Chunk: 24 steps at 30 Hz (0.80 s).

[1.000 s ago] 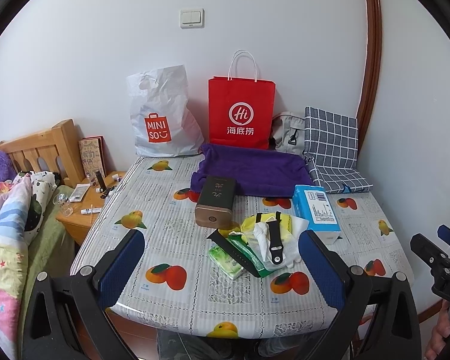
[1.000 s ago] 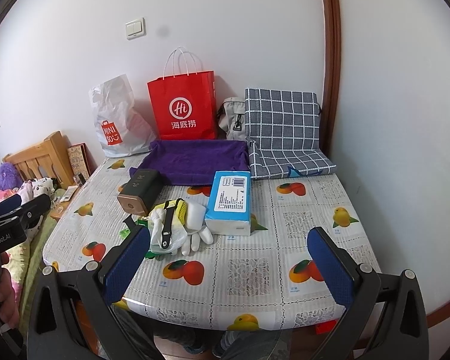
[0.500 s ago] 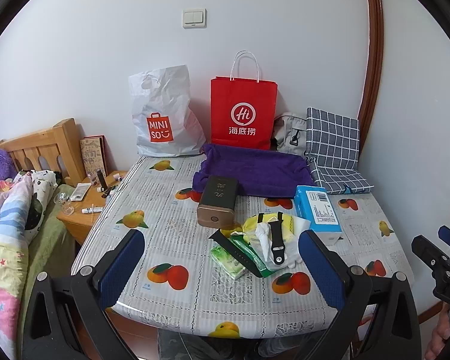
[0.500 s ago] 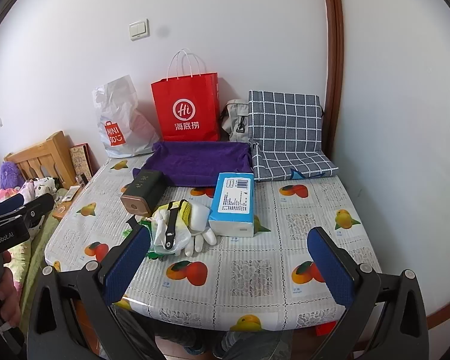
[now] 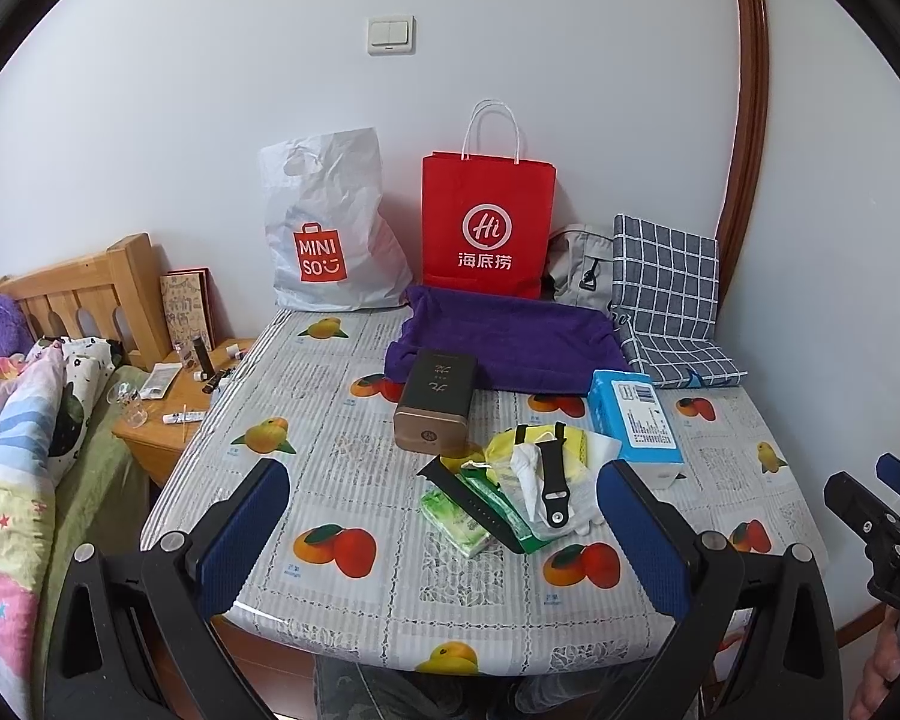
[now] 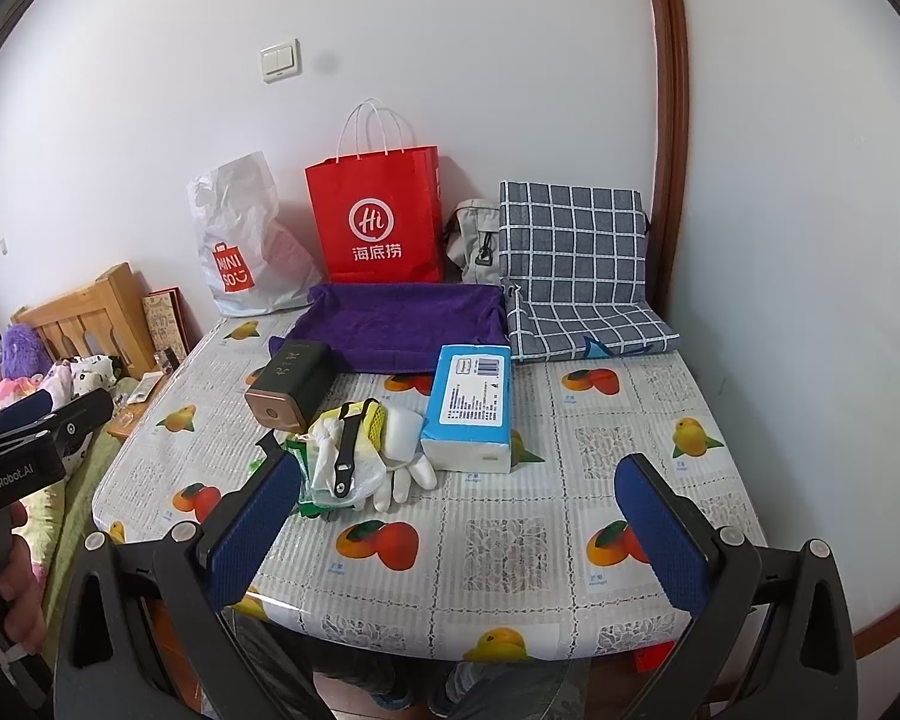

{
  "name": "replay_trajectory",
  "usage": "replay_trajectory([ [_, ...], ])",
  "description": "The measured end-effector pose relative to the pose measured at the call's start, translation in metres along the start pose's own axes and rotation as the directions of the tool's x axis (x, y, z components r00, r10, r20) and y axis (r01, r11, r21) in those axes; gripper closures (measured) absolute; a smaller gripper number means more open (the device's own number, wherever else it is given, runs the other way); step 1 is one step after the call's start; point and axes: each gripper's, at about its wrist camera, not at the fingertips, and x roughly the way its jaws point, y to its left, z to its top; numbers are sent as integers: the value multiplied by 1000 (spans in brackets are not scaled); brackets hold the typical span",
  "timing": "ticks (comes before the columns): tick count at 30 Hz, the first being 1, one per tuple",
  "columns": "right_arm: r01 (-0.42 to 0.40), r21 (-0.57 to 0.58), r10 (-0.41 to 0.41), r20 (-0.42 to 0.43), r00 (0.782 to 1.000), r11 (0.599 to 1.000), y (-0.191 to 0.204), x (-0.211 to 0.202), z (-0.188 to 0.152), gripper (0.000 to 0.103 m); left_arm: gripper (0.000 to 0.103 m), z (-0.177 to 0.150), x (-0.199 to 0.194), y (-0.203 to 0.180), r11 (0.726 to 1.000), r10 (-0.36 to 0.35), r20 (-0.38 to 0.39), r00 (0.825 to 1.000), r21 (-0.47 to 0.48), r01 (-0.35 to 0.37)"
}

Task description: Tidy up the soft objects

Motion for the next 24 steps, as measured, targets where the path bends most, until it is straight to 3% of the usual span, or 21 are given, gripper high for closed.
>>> replay_trajectory([
  [24,-5,3,5,11,1000,1000,1,-2,0,0,0,1,-1,0,1000,-4,1,1000,-3,4],
])
